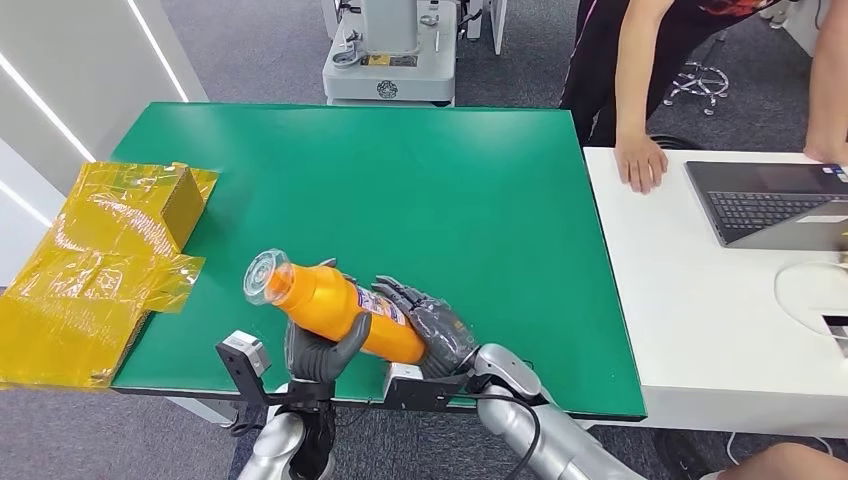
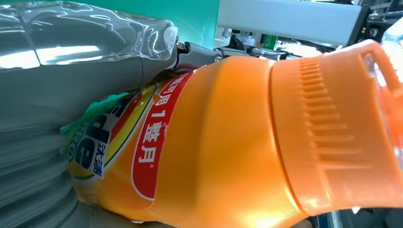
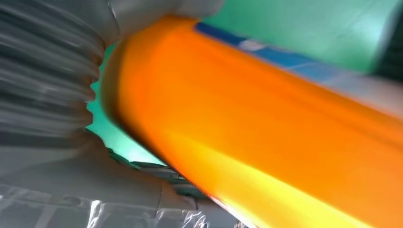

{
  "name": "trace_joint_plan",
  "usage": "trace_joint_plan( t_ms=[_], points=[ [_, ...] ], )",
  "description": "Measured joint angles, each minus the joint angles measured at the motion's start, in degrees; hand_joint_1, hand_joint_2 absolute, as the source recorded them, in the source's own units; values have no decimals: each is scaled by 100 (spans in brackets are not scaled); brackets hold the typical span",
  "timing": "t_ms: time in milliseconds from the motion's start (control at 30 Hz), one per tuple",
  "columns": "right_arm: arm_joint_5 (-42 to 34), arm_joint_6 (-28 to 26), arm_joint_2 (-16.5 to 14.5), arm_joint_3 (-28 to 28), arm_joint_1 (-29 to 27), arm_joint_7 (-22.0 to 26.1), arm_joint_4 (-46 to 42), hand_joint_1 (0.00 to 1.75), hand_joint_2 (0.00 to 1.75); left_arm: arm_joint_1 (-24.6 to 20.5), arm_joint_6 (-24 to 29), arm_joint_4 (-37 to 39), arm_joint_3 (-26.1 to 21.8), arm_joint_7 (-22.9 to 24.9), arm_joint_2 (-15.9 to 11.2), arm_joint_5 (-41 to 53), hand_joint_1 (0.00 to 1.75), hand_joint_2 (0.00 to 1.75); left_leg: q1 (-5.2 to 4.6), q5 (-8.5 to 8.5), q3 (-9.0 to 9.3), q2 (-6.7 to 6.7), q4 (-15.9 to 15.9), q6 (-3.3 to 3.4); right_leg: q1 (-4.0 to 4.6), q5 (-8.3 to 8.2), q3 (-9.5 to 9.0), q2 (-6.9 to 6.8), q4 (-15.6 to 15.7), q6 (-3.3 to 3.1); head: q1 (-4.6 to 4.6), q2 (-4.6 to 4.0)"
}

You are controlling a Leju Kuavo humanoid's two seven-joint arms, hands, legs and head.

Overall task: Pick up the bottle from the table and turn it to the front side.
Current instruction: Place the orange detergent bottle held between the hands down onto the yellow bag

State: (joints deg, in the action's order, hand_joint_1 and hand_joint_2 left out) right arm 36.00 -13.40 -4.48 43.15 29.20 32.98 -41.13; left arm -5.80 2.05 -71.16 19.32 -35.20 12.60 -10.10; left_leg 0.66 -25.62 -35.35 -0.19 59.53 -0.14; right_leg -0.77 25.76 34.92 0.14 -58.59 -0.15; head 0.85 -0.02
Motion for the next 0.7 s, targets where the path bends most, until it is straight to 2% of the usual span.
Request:
trace_joint_plan(
  t_ms=[233, 400, 567, 700],
  points=[
    [-152, -163, 1, -12, -76, -42, -3, 0, 175, -3, 4, -8, 0, -56, 10, 29, 175, 175, 1, 0, 0, 0, 0, 0, 0, 0, 0, 0, 0, 0, 1, 0],
    [-868, -848, 0, -280, -503, -202, -406, 0, 175, -67, 206, -96, 1, -98, 14, 287, 175, 175, 1, 0, -2, -4, 0, 0, 1, 1, -1, -6, 0, 0, 0, -1],
    [-1820, -1737, 4, -709, -1298, 257, -1497, 0, 175, -202, 493, -245, -2, -91, -49, 717, 175, 175, 0, -3, -6, -4, -1, -1, 0, 2, 3, -5, 0, -1, -1, -1],
    [-2074, -2071, 9, -776, -1832, 665, -2466, 0, 175, -330, 760, -527, -19, -69, -258, 1351, 175, 175, 1, -3, -8, -2, -5, -1, 1, 4, 6, -4, -1, -3, 0, 0]
  ],
)
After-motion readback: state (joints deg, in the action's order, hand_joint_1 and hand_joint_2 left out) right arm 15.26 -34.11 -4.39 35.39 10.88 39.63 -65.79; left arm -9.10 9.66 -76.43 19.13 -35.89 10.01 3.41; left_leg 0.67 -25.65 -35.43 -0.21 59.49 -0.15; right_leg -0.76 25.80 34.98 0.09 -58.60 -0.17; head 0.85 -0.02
